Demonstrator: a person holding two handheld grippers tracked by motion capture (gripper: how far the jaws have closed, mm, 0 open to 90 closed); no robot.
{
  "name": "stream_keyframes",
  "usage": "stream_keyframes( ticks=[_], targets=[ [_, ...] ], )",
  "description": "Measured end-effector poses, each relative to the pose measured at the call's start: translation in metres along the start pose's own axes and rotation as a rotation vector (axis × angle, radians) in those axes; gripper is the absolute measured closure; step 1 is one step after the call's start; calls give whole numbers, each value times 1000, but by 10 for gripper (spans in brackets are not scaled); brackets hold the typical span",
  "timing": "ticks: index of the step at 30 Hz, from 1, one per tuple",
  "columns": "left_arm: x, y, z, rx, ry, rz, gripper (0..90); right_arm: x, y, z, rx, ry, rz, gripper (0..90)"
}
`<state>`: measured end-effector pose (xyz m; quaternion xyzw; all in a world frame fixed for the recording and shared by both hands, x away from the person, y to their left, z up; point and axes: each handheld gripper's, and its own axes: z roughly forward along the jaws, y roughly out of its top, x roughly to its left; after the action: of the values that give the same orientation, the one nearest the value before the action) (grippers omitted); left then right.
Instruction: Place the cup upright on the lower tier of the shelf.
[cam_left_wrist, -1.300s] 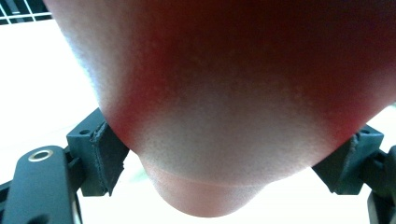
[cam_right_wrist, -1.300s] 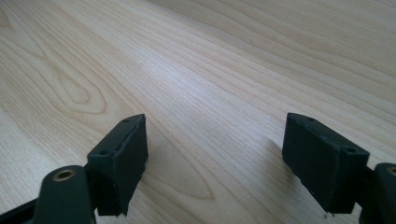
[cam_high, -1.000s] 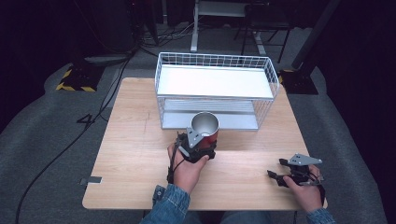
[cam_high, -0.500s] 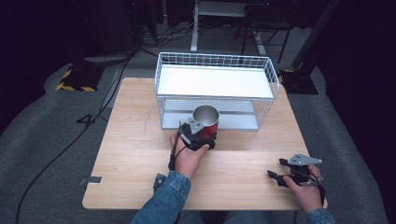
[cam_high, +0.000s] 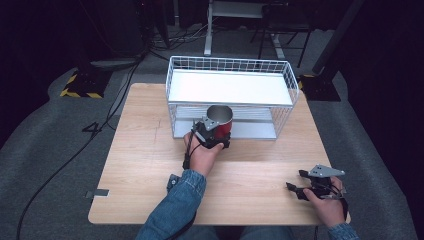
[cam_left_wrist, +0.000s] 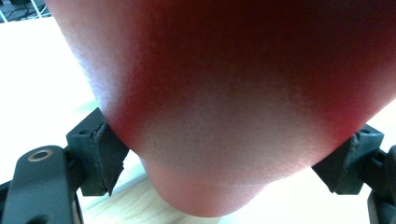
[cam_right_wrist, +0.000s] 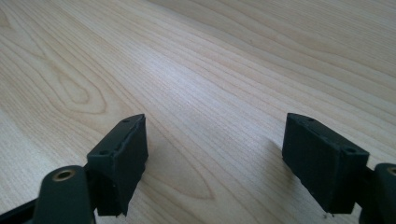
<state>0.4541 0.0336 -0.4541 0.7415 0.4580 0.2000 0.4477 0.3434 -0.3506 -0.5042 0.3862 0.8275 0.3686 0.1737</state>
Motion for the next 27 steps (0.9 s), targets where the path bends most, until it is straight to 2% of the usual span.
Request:
stream_keyframes(
  ticks=[2,6,12,17,22,27],
  targets=[
    [1,2,5,2,0,0,167,0,0,0,0,0,0,225],
    [2,6,14,-19,-10,-31,167,0,0,0,0,0,0,226],
    [3,12,29,-24,7,-7,167,0,0,0,0,0,0,226],
    [6,17,43,-22,13,-4,166,0,0,0,0,0,0,226],
    [13,20,52,-33,17,30,166,0,0,0,0,0,0,226],
    [21,22,59,-19,25,36,166,0,0,0,0,0,0,226]
  ],
)
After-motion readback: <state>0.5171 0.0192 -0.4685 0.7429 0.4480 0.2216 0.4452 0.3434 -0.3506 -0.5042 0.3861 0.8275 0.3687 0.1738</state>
